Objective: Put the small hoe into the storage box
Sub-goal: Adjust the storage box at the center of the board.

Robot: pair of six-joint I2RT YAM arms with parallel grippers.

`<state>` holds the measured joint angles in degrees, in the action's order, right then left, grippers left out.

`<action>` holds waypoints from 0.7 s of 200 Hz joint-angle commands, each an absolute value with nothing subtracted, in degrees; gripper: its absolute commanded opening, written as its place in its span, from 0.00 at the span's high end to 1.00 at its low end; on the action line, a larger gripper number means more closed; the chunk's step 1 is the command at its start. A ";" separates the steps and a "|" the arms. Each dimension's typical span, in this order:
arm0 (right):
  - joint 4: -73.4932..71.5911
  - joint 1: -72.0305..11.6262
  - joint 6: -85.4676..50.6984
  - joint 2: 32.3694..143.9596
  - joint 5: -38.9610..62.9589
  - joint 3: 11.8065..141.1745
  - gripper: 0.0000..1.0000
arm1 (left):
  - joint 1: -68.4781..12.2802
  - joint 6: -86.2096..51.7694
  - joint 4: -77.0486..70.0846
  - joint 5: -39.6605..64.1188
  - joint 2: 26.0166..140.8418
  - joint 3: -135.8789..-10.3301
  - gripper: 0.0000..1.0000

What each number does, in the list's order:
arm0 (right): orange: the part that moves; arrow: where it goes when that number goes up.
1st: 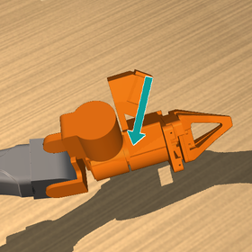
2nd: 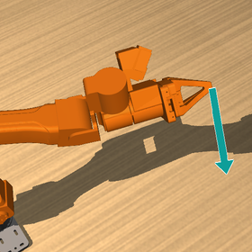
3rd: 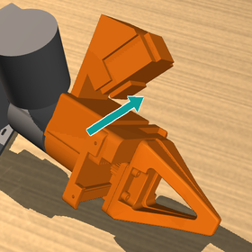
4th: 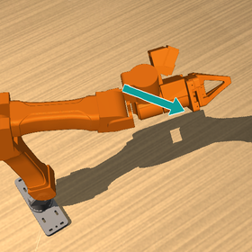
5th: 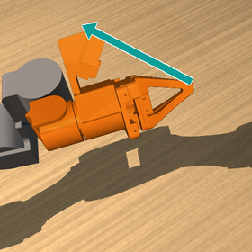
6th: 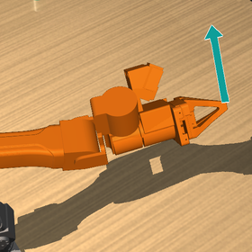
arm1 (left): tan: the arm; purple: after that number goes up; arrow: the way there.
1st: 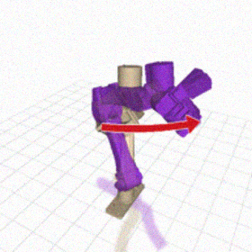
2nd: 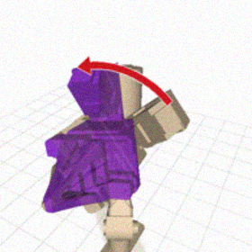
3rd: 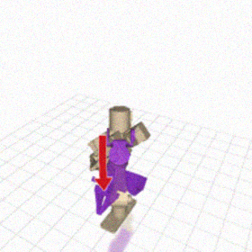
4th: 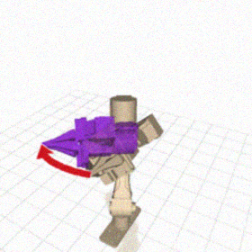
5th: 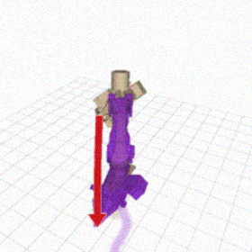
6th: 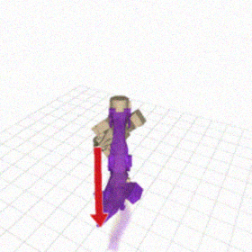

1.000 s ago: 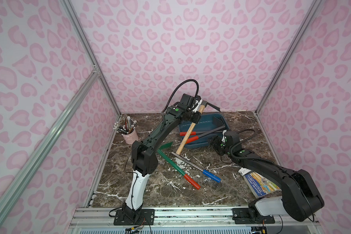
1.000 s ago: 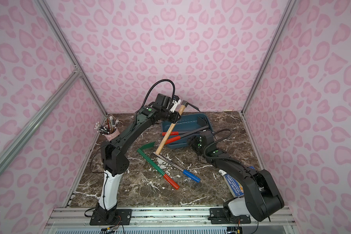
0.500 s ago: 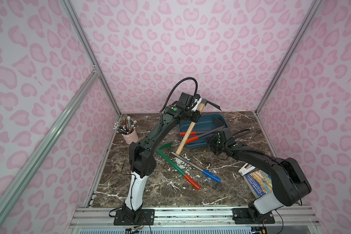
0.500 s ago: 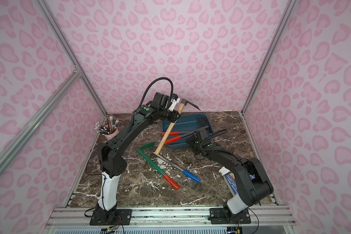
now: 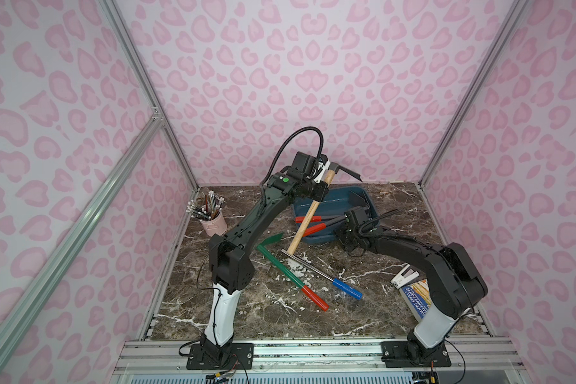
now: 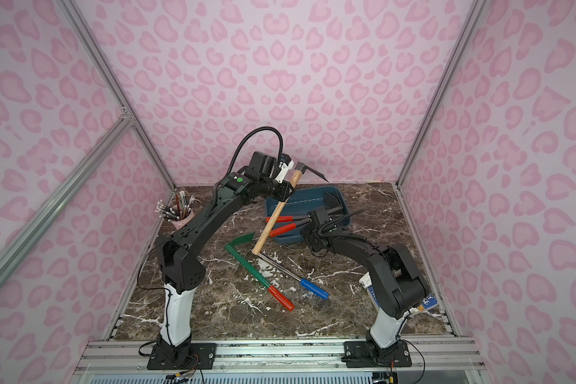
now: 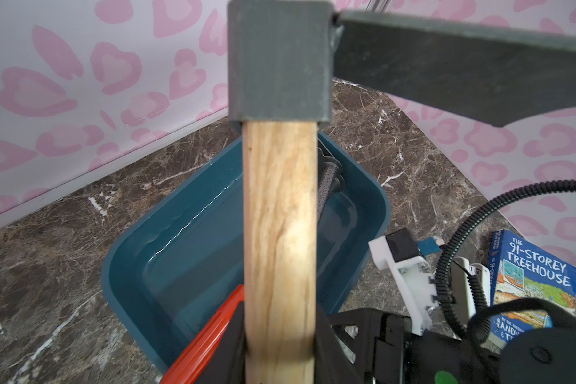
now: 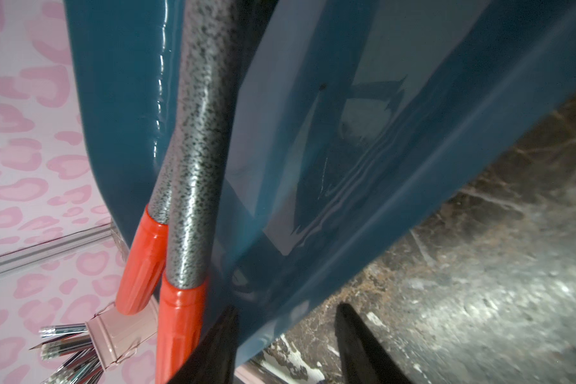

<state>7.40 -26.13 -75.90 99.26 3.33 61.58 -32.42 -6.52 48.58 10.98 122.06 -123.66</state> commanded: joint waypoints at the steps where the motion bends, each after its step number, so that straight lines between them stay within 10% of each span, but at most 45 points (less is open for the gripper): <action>1: 8.06 -26.46 -76.22 100.38 1.67 63.37 0.51 | -32.39 -6.34 44.77 10.93 120.78 -123.41 0.95; 140: 10.02 -26.45 -68.94 106.87 4.54 69.35 0.74 | -32.28 -5.03 46.90 9.02 119.34 -122.45 0.96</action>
<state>10.48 -26.35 -73.60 106.78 3.62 68.60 -32.40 -5.80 48.73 9.67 120.14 -121.75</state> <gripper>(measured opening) 0.292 0.277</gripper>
